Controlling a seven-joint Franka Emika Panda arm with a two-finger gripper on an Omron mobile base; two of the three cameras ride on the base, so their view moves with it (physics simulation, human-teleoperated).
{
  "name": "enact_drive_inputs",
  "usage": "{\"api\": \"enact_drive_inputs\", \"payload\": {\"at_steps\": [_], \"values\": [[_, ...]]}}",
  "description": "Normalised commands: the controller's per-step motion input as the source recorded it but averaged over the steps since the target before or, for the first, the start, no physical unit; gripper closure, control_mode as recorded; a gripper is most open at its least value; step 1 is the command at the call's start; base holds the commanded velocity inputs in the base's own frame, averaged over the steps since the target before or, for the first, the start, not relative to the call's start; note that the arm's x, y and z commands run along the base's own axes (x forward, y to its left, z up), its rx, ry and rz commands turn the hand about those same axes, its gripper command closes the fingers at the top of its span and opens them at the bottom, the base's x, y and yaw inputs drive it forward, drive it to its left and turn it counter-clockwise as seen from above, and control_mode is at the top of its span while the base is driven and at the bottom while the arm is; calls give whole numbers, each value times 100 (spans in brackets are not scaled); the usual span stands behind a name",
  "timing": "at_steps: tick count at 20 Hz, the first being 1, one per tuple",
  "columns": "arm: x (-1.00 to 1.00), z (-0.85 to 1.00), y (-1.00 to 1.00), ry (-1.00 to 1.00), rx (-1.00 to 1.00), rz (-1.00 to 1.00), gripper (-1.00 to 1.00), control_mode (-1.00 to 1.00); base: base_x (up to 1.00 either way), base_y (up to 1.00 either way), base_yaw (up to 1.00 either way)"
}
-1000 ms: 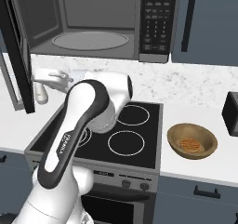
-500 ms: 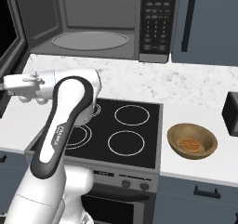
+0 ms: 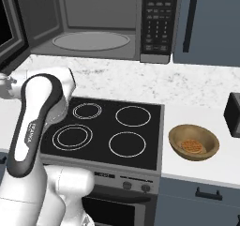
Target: Open the microwave, place the bowl with waffle inside the microwave, then close the microwave door and turn it on.
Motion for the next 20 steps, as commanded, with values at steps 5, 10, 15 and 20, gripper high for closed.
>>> {"api": "enact_drive_inputs", "payload": {"at_steps": [5, 10, 15, 20], "values": [[34, -37, -100, 19, -21, -52, -100, -100, 0, 0, 0], [57, -33, -87, 7, -46, -46, -100, -100, 0, 0, 0], [72, -43, -86, 5, -48, -40, -100, -100, 0, 0, 0], [96, -74, -93, 0, -43, -32, -100, -100, 0, 0, 0]]}}
